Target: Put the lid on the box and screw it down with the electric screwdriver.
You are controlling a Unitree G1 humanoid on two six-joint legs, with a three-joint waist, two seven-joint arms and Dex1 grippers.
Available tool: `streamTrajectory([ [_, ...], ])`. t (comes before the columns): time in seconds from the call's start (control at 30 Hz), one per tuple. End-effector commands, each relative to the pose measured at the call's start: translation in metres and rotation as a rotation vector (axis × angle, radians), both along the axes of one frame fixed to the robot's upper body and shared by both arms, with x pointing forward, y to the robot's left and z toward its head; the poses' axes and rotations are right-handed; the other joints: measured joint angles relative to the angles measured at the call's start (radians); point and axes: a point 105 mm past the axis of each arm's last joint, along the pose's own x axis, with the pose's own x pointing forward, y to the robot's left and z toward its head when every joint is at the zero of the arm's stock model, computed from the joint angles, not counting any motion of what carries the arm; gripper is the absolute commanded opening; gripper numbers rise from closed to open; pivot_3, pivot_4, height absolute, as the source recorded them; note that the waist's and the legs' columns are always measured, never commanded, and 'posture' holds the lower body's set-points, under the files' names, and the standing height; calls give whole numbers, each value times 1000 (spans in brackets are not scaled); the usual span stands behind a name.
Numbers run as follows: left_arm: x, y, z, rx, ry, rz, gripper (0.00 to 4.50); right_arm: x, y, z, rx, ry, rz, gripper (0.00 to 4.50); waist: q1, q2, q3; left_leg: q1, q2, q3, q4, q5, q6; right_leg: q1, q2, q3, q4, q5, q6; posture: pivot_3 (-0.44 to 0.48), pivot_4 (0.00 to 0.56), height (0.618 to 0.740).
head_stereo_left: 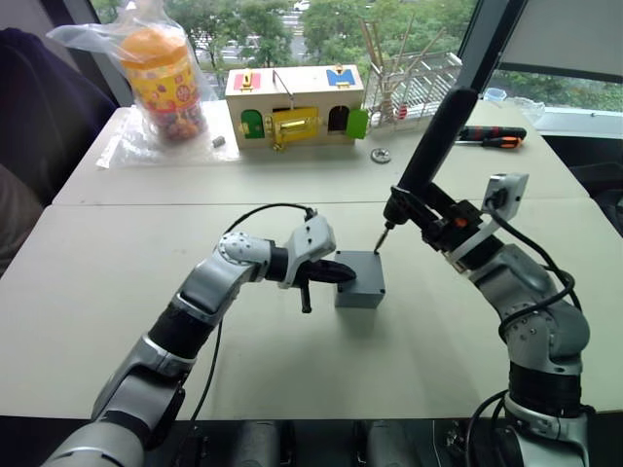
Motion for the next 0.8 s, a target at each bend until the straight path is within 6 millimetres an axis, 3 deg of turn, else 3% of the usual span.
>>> streamTrajectory([
  [0.03,0,0,-1,2,3,3,0,-4,-2,8,6,-28,1,1835,0,0,0,0,0,0,0,0,0,0,0,0,0,0,0,0,150,708],
  [0.47,1,0,-1,-2,2,5,0,-3,1,6,-5,-32,4,1835,-1,0,0,0,0,0,0,0,0,0,0,0,0,0,0,0,150,708],
  [0.8,-3,3,-9,27,15,-1,0,-17,37,-26,-223,-39,116,1835,-2,-3,-2,1,0,0,0,0,0,1,0,0,0,0,0,0,150,708],
])
